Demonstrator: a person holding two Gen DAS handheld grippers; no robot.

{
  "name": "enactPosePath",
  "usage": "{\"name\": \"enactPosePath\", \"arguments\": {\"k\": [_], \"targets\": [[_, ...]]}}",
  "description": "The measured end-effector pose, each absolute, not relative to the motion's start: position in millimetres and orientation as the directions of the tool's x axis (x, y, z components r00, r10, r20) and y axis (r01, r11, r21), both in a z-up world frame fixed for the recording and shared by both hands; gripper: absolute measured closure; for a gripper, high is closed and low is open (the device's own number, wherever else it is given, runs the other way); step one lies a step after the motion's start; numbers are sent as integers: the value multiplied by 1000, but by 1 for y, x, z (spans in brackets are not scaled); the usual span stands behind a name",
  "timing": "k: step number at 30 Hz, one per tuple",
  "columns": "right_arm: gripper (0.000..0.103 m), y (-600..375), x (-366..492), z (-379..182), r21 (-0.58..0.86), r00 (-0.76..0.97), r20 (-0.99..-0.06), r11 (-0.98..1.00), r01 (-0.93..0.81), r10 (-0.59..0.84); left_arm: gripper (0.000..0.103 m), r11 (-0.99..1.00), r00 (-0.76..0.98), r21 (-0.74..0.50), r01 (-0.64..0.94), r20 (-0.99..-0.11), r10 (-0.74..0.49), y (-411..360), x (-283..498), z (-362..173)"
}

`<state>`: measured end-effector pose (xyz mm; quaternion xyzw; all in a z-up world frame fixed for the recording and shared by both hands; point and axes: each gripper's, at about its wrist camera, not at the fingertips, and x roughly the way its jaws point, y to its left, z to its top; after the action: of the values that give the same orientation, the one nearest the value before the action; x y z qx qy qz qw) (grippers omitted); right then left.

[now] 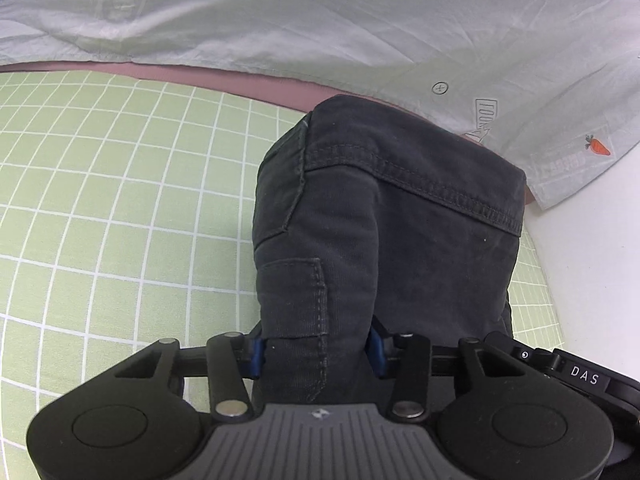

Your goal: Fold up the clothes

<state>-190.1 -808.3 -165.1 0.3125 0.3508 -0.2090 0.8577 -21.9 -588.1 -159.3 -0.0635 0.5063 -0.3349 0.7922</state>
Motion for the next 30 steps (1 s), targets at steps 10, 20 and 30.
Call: {"name": "enactPosePath", "arguments": {"k": [10,20,30], "targets": [[88,-789,-275,-118,404,697,-663,652,642,-275,56,667,176,-490,561,-717,-675,-622,-88,-137],[87,-904,-315,-138,394,691,-658,647,653,-297,56,687,197,-490,536,-719,-667,-760,-142,-143],[87,-1096,-238,-120,227,712,-645,822,523,-275,55,715,308,-494,495,-670,-676,-915,-75,-148]]}}
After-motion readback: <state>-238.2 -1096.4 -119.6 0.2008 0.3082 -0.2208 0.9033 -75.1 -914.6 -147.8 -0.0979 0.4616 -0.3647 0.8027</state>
